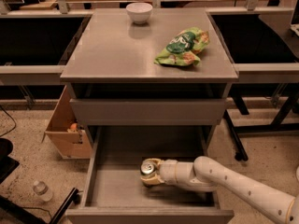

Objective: Pick green can from middle drawer and place on counter

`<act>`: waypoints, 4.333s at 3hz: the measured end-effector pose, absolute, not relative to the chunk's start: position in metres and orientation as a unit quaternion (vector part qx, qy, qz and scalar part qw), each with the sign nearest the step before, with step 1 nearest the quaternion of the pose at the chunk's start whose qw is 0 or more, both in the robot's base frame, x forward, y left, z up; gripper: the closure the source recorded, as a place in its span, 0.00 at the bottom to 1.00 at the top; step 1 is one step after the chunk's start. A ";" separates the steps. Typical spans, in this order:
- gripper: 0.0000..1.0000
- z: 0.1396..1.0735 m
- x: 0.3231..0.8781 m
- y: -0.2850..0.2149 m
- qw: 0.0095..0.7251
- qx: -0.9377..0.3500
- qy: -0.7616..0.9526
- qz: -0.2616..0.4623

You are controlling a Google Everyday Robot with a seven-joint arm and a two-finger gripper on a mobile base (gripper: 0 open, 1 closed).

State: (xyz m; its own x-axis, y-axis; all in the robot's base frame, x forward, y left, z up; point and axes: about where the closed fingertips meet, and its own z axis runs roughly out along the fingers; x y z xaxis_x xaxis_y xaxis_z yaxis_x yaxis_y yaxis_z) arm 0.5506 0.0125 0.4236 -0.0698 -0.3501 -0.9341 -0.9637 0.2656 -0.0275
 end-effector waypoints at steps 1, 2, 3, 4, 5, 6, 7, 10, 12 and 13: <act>1.00 0.458 0.547 0.014 0.446 -0.524 0.638 0.345; 1.00 0.544 0.534 0.017 0.402 -0.544 0.626 0.388; 1.00 0.649 0.541 0.011 0.373 -0.558 0.621 0.404; 1.00 0.752 0.555 0.004 0.371 -0.569 0.619 0.394; 1.00 0.826 0.570 0.000 0.382 -0.565 0.629 0.374; 1.00 0.878 0.575 -0.004 0.409 -0.562 0.626 0.354; 1.00 0.878 0.575 -0.004 0.409 -0.562 0.626 0.354; 1.00 0.988 0.703 0.031 0.497 -0.521 0.628 0.296; 1.00 0.971 0.818 0.043 0.572 -0.401 0.652 0.296; 1.00 0.937 0.856 0.044 0.565 -0.354 0.681 0.302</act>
Offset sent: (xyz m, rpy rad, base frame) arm -0.0204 -0.0121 0.3152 -0.0490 0.1011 0.3428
